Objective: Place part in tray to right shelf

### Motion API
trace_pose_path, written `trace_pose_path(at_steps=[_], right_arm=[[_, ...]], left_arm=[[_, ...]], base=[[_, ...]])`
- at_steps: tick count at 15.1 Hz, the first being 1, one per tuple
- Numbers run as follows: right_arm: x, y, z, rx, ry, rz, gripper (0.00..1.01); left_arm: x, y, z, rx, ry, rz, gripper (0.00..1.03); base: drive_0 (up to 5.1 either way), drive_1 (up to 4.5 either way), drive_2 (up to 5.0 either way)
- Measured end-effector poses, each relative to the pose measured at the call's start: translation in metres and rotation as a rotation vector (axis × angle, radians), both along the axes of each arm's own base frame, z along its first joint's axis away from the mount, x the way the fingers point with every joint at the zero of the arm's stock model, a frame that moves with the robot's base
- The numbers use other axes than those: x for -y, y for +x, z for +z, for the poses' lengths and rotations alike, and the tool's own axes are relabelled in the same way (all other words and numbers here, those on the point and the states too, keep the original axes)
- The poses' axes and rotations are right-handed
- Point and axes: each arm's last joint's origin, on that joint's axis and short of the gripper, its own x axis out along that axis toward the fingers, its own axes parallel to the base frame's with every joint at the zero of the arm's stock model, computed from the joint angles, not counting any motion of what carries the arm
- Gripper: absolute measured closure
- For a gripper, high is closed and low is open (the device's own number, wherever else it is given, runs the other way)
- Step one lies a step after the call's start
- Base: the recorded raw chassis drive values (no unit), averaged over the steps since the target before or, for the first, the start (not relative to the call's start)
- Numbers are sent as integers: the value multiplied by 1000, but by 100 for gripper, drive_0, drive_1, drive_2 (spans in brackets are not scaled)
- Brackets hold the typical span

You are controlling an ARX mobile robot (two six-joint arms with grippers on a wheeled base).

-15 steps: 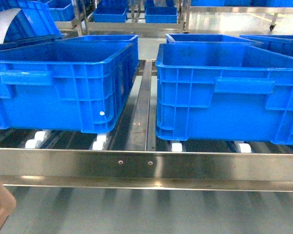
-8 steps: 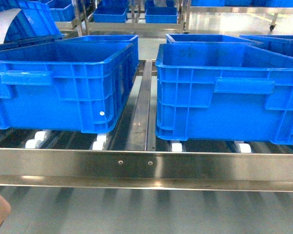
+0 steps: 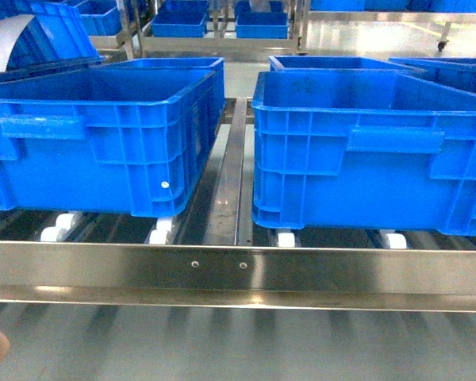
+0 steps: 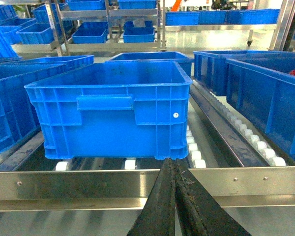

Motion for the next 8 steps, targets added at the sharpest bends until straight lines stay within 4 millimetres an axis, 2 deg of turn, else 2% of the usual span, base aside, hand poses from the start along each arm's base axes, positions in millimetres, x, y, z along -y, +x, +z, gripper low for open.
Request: trace_pose_path(at_steps=[2,4,8], right_arm=[[0,0,0,1,0,0,99],[0,0,0,2,0,0,99],[0,0,0,1,0,0,99]], left_arm=[[0,-2,0,0,0,0,91],[0,-13,-5,-23,0,2,91],[0,-13,-3,-9,0,0,91]], base=[[0,0,0],[0,0,0],[0,0,0]])
